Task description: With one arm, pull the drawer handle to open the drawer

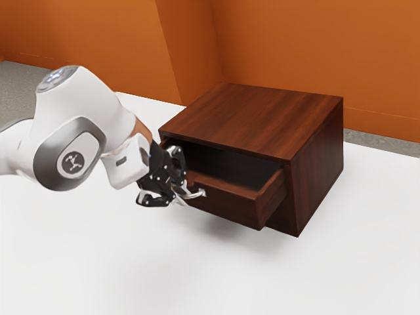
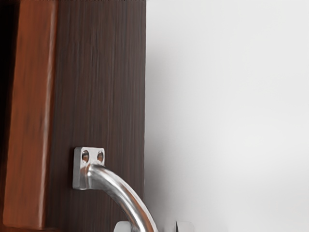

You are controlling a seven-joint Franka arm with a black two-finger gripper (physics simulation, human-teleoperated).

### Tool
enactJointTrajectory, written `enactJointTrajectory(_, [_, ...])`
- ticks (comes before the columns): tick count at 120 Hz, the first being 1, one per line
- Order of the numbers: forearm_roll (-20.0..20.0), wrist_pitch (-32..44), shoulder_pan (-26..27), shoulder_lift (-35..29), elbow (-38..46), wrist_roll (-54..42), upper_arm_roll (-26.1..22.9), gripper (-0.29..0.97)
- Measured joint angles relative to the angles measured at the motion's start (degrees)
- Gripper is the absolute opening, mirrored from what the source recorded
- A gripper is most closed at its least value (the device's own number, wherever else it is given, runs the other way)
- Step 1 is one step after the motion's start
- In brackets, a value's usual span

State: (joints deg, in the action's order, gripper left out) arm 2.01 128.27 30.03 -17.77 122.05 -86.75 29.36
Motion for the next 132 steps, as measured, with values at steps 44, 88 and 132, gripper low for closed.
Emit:
enactJointTrajectory(44, [0.2, 0.0, -5.9, -2.9, 2.9, 0.4, -5.3, 0.01])
enactJointTrajectory(88, [0.3, 0.2, -9.7, -5.5, 6.1, 0.8, -9.1, 0.02])
enactJointTrajectory(132, [1.1, 0.0, -13.8, -9.1, 9.4, 1.5, -12.1, 0.01])
